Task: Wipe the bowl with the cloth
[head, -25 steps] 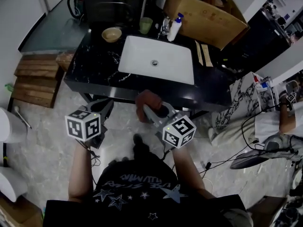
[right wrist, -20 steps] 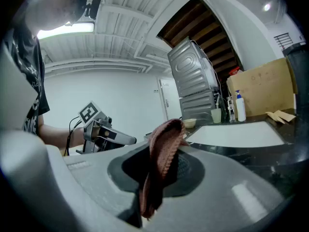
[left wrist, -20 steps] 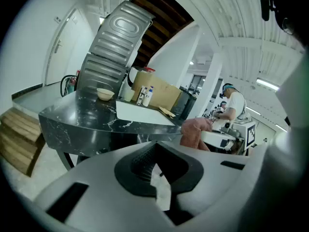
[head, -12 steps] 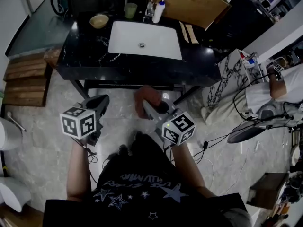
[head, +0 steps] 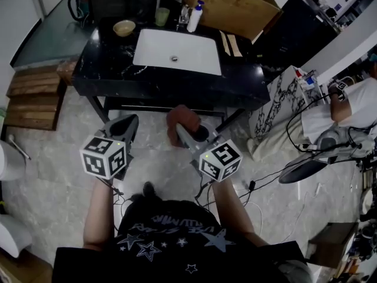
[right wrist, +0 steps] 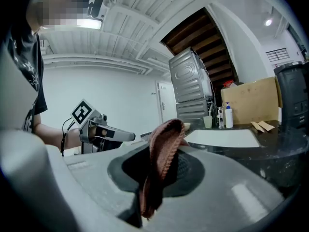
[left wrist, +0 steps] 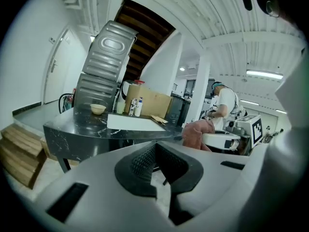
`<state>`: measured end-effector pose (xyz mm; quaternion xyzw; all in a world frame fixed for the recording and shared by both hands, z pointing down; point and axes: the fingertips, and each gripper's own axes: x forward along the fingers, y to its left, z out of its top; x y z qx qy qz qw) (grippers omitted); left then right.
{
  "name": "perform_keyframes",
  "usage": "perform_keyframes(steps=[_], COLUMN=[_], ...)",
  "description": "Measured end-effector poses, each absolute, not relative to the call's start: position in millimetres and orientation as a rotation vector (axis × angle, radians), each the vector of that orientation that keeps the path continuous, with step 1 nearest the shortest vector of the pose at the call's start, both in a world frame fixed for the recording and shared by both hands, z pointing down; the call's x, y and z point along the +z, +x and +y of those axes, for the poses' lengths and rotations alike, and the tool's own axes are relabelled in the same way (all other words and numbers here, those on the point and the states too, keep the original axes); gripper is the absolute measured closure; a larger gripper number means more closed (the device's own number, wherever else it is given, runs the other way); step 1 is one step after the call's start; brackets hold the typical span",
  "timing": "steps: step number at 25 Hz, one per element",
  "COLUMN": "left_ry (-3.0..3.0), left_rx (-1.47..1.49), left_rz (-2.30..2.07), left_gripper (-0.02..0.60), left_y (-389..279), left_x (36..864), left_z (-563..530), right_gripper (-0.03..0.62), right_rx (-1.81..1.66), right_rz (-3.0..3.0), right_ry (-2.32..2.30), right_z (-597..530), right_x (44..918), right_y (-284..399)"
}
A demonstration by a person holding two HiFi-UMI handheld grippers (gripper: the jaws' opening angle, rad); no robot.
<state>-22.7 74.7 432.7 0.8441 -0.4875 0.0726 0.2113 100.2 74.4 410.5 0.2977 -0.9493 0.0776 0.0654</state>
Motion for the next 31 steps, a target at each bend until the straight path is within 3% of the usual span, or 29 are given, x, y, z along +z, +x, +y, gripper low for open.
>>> perform_keyframes(steps=[20,31], left_ry=[2.309,2.271], left_rx=[0.251,0.24], left_rz=[-1.479,-1.531], left_gripper=[0.575,0.575], left_y=[117,158], left_x=[440,443], left_z=[249,335], right_gripper=[0.537,0.537], right_rx=[0.271,0.29], right_rz=[-2.852,-2.849], right_ry=[0.902,0.849], right_z=[250,327], right_x=[426,434], right_y=[256,297])
